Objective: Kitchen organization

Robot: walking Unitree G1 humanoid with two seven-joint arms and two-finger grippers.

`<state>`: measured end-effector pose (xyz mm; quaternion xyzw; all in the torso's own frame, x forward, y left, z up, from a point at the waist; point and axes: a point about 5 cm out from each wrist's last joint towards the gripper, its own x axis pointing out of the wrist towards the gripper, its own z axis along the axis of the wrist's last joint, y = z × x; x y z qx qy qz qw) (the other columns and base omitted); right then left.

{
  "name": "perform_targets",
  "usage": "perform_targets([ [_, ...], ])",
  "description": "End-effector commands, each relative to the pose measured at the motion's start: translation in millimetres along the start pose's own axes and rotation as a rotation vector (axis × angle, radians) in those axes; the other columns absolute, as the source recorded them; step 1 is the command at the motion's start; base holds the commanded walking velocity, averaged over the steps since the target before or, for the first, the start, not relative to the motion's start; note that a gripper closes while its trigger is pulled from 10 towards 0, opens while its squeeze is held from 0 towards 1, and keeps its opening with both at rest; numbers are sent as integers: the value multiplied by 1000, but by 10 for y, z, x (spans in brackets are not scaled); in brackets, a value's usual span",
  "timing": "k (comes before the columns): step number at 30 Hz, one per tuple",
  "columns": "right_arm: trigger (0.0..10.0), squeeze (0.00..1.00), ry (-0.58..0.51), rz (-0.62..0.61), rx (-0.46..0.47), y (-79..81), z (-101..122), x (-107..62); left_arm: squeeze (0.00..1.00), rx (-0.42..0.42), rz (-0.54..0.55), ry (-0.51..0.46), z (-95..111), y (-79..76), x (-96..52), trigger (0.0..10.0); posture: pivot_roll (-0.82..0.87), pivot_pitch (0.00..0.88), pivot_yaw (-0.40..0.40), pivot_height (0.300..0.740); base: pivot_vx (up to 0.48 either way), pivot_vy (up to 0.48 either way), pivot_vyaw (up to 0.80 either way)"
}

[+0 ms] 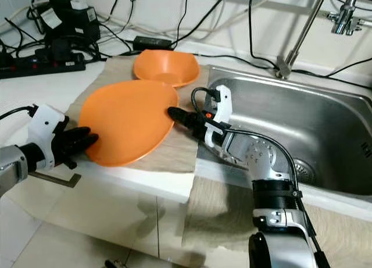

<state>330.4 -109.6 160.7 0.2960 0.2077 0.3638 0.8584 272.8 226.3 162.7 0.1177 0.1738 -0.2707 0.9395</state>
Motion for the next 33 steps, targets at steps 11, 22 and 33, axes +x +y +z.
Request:
perform_targets([
  [11, 0, 0, -39, 66, 95, 69, 22, 33, 0, -36, -58, 97, -210, -104, 71, 10000, -51, 0, -63, 740, 0, 0, 0],
  [22, 0, 0, -49, 65, 109, 65, 20, 44, 0, -34, -55, 93, -198, -101, 79, 10000, -49, 0, -63, 740, 0, 0, 0],
  [33, 0, 0, -52, 86, 116, 93, -28, 69, 0, -27, -55, 87, -175, -106, 88, 10000, -48, 0, -60, 740, 0, 0, 0],
])
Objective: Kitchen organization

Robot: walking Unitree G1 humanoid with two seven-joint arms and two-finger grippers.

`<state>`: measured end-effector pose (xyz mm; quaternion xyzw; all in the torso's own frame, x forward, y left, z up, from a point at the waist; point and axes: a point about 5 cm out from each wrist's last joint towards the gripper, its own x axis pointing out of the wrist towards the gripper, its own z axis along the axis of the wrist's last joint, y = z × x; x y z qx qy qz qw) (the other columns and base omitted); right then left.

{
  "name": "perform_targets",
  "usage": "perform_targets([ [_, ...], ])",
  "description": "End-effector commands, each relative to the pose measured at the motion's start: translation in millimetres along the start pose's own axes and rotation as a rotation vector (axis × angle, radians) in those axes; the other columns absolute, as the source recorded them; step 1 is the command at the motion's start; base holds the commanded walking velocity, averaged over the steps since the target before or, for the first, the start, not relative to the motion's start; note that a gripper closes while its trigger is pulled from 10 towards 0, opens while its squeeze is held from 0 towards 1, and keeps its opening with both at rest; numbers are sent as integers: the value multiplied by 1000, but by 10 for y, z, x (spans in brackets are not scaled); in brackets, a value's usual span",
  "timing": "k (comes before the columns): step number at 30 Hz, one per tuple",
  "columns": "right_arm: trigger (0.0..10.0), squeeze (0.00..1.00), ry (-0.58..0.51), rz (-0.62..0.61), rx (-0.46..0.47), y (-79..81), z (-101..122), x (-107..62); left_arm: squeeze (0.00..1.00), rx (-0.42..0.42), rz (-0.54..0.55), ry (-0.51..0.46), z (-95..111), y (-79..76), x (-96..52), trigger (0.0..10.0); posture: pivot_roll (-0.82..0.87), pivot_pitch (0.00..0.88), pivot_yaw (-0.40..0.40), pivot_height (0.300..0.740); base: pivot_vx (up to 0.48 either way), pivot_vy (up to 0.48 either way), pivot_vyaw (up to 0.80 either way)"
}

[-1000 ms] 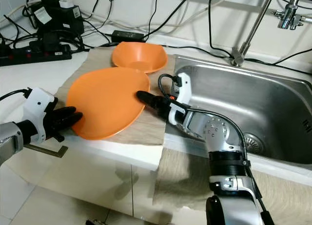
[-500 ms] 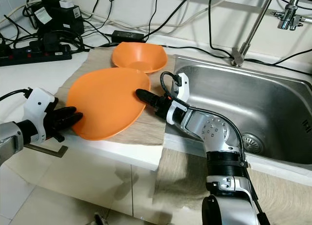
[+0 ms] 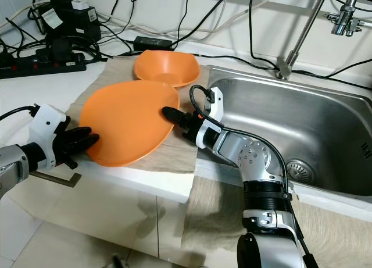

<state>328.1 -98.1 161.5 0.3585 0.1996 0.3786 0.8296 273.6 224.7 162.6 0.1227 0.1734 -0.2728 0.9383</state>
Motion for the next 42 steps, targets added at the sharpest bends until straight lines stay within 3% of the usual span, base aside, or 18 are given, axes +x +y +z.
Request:
perform_targets([
  [1, 0, 0, -13, 9, 3, 14, 19, 1, 0, -37, -53, 85, -180, -99, 74, 10000, -48, 0, -60, 740, 0, 0, 0],
  [7, 0, 0, -46, 6, 18, 4, 63, -1, 0, -62, -27, -112, 195, -19, 26, 10000, -45, 0, -57, 740, 0, 0, 0],
  [13, 0, 0, -67, 6, 39, 0, 77, 9, 0, -37, -45, -58, 111, -37, 33, 10000, -43, 0, -55, 740, 0, 0, 0],
  [17, 0, 0, -71, 6, 41, 1, 83, 6, 0, -52, -29, -86, 135, -35, 33, 10000, -41, 0, -59, 740, 0, 0, 0],
  [20, 0, 0, -93, 14, 76, 6, 113, 8, 0, -64, 18, -265, 399, 28, -17, 10000, -41, 0, -61, 740, 0, 0, 0],
  [22, 0, 0, -107, 34, 83, 38, 149, 8, 0, -116, 5, -361, 558, 43, -65, 10000, -44, 0, -61, 740, 0, 0, 0],
  [24, 0, 0, -137, 68, 93, 93, 211, 4, 0, -168, -83, -453, 736, -16, -141, 10000, -45, 0, -60, 740, 0, 0, 0],
  [27, 0, 0, -188, 97, 119, 146, 296, -8, 0, -167, -172, -524, 879, -107, -211, 10000, -45, 0, -59, 740, 0, 0, 0],
  [28, 0, 0, -283, 124, 121, 201, 466, -65, 0, -139, -272, -596, 1017, -236, -278, 10000, -45, 0, -59, 740, 0, 0, 0],
  [30, 0, 0, -363, 133, 129, 243, 638, -126, 0, -117, -330, -626, 1085, -319, -306, 10000, -47, 0, -50, 740, 0, 0, 0],
  [32, 0, 0, -416, 134, 121, 269, 777, -188, 0, -103, -340, -619, 1102, -348, -291, 10000, -46, 0, -47, 740, 0, 0, 0],
  [33, 0, 0, -494, 133, 99, 312, 990, -309, 0, -81, -337, -596, 1113, -379, -251, 10000, -46, 0, -47, 740, 0, 0, 0],
  [36, 0, 0, -543, 127, 75, 341, 1127, -409, 0, -79, -337, -577, 1103, -396, -219, 10000, -51, 0, -41, 740, 0, 0, 0],
  [37, 0, 0, -578, 106, 30, 362, 1237, -513, 0, -81, -338, -562, 1085, -410, -187, 10000, -54, 0, -37, 740, 0, 0, 0],
  [38, 0, 0, -633, 43, -86, 395, 1432, -766, 0, -90, -331, -532, 1054, -449, -118, 10000, -58, 0, -32, 740, 0, 0, 0],
  [39, 0, 0, -633, 43, -86, 395, 1432, -766, 0, -90, -331, -532, 1054, -449, -118, 10000, -58, 0, -32, 740, 0, 0, 0],
  [40, 0, 0, -653, -12, -154, 397, 1522, -937, 0, -90, -329, -519, 1047, -483, -87, 10000, -61, 0, -31, 740, 0, 0, 0],
  [42, 0, 0, -656, -68, -220, 387, 1578, -1082, 0, -82, -323, -512, 1052, -507, -57, 10000, -63, 0, -30, 740, 0, 0, 0],
])
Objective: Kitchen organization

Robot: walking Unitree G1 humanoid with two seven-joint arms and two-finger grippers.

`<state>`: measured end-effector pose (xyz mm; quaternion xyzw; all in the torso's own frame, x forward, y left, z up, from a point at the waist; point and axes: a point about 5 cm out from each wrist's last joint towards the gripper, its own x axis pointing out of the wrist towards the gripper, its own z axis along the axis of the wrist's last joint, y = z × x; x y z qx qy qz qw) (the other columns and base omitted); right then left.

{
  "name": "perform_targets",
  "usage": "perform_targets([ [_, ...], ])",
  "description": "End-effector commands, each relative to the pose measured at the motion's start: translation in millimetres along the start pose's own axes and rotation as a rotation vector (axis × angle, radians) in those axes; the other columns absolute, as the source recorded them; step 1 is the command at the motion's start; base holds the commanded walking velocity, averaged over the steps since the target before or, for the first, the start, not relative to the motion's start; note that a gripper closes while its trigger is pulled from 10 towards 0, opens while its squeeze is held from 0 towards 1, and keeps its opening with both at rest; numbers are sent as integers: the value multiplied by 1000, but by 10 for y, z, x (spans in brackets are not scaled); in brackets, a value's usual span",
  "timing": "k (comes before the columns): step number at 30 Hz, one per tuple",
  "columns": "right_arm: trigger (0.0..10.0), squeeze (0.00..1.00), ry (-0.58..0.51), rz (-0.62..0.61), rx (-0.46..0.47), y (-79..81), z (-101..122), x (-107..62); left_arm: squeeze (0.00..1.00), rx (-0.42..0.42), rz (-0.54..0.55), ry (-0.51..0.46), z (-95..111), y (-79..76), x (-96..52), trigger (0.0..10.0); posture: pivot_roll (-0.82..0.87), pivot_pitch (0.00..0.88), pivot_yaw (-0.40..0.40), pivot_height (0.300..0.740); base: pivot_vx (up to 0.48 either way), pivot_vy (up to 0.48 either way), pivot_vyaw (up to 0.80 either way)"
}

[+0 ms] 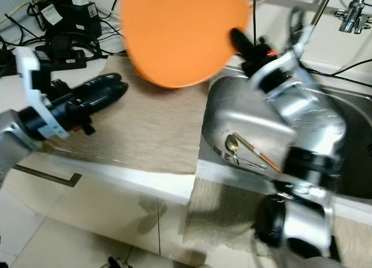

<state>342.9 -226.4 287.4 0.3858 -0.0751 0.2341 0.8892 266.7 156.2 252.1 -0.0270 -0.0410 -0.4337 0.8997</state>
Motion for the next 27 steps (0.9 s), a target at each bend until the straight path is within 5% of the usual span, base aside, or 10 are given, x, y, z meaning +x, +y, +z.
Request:
perform_targets([
  [1, 0, 0, -47, 27, -61, 80, 149, -45, 0, 17, 0, 9, 11, -18, 47, 10000, -63, 0, -30, 740, 0, 0, 0],
  [8, 0, 0, -10, -208, -380, -161, 532, -448, 0, 91, 114, 34, -114, 22, 269, 10000, -86, 0, -10, 740, 0, 0, 0],
  [12, 0, 0, 28, -335, -448, -286, 544, -563, 0, 54, 78, -1, -101, -62, 362, 10000, -97, 0, 0, 740, 0, 0, 0],
  [16, 0, 0, 139, -454, -542, -484, 314, -617, 0, 36, 57, -24, -97, -99, 461, 10000, -107, 0, 5, 740, 0, 0, 0],
  [23, 0, 0, 402, -611, -464, -1064, -374, -775, 0, 30, -88, 121, -384, -351, 500, 10000, -102, 0, -16, 740, 0, 0, 0],
  [27, 0, 0, 432, -586, -425, -1110, -628, -694, 0, 42, 36, 115, -410, -221, 489, 10000, -90, 0, -26, 740, 0, 0, 0],
])
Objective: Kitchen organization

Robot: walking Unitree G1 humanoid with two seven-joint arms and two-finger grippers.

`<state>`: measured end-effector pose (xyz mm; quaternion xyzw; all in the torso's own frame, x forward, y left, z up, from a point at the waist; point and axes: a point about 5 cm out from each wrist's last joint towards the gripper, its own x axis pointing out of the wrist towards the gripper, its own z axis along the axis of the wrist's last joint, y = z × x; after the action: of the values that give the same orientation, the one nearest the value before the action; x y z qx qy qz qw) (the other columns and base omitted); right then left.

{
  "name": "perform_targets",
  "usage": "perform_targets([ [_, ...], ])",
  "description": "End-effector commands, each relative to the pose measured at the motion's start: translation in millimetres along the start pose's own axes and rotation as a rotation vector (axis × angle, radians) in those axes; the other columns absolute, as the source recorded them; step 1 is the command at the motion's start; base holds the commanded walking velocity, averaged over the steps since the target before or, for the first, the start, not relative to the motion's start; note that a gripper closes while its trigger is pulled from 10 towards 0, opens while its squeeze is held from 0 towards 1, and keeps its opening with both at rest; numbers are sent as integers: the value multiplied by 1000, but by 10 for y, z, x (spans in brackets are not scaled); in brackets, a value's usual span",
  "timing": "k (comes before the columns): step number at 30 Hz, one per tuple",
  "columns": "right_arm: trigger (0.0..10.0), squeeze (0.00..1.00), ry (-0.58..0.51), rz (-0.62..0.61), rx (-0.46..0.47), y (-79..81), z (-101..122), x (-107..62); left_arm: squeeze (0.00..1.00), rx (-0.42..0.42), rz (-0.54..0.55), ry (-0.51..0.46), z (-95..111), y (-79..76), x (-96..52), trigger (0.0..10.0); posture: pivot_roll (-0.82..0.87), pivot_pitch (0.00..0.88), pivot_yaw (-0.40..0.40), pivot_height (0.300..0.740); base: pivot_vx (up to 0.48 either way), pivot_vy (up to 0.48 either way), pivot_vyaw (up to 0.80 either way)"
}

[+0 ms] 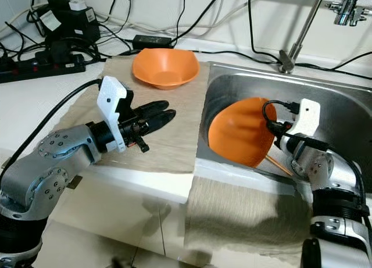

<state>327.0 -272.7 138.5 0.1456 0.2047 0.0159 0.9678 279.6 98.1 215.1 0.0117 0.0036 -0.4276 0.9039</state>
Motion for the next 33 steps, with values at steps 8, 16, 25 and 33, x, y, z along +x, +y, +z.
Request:
perform_targets([
  [8, 10000, 1000, 26, -62, -33, -152, -41, 39, 0, -3, -123, 14, -18, -105, -69, 10000, -91, 0, -27, 740, 0, 0, 0],
  [16, 10000, 525, 27, -191, -121, -428, 49, -42, 0, 14, -133, 75, -85, -78, -128, 10000, -90, 0, -27, 740, 0, 0, 0],
  [25, 10000, 0, -115, -170, -189, -383, 292, -79, 0, 35, -26, 42, -54, 42, -138, 10000, -91, 0, -26, 740, 0, 0, 0],
  [33, 10000, 0, -447, 60, -344, 553, 441, -112, 0, 98, 408, -63, 57, 445, -159, 10000, -87, 0, -22, 740, 0, 0, 0],
])
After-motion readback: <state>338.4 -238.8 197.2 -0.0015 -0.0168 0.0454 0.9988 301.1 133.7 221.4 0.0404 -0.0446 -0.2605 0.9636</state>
